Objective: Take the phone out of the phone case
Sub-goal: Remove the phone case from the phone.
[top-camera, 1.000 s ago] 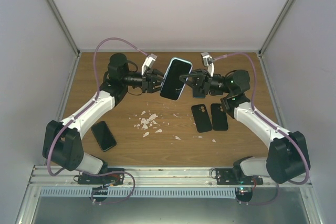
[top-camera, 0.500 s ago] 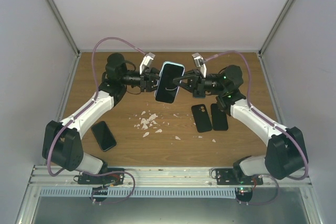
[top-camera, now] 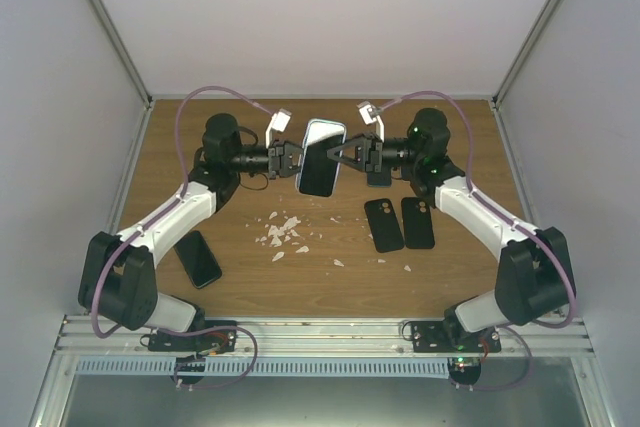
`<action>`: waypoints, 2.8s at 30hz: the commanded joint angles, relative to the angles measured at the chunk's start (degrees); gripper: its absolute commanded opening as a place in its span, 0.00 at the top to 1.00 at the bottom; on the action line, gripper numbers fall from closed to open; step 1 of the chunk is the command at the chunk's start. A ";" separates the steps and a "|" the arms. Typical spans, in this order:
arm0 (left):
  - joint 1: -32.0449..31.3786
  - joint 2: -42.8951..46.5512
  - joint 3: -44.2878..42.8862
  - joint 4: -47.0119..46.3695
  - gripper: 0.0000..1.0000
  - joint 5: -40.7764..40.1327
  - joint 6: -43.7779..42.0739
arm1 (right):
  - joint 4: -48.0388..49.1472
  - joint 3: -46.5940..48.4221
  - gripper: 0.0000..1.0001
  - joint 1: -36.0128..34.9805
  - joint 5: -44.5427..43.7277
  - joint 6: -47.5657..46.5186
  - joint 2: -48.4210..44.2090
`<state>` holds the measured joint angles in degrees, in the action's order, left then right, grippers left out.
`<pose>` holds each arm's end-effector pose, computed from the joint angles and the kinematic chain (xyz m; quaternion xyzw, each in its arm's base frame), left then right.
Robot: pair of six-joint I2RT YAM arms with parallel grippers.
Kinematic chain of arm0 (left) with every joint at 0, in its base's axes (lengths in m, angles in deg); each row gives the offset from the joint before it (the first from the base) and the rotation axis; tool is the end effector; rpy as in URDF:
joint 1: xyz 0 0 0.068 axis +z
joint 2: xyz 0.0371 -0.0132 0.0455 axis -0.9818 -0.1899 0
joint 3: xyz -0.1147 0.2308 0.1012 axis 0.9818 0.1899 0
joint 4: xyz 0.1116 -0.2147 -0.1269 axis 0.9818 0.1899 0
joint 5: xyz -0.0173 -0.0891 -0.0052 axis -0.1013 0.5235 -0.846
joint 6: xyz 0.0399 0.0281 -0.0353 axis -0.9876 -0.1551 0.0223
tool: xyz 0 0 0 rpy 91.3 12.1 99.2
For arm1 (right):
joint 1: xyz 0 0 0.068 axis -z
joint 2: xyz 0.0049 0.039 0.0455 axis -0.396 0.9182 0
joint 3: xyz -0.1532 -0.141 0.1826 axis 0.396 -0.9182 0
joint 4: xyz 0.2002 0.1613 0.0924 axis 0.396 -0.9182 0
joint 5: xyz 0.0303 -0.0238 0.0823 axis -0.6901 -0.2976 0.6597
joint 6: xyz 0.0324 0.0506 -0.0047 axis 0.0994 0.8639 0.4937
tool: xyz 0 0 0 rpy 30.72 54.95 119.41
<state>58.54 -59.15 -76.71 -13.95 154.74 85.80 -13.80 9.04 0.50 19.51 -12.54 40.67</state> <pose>0.2949 -0.1542 0.3265 0.2820 0.6503 -0.6351 0.3070 0.2968 0.1700 0.3340 -0.2764 0.6427 0.6627 0.2672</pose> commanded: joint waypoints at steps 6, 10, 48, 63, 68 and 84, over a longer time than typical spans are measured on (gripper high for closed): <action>2.96 1.64 2.06 -4.23 1.00 -8.10 10.83 | -15.40 3.24 0.47 2.94 -6.39 -15.26 -0.13; 4.62 1.35 3.46 -3.69 1.00 -10.05 13.77 | -24.47 5.76 0.28 3.09 -13.82 -26.48 -2.34; 7.45 -3.58 7.33 -2.57 1.00 -12.33 31.29 | -34.70 9.17 0.42 -25.77 -67.59 -77.71 -0.77; 7.33 -3.46 7.63 -2.24 1.00 -12.62 31.60 | -29.86 8.77 0.53 -26.74 -77.18 -80.17 1.13; 7.28 -3.82 7.81 -2.49 1.00 -11.91 31.54 | -21.19 4.08 0.62 -27.96 -84.47 -87.02 1.00; 6.78 -3.98 8.55 -3.19 1.00 -11.91 31.71 | -11.95 -0.30 0.80 -29.29 -89.98 -93.96 2.52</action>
<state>65.99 -63.94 -68.67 -12.31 138.48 118.23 -29.34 7.88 -29.44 -65.23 -106.50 42.53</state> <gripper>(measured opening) 0.088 0.267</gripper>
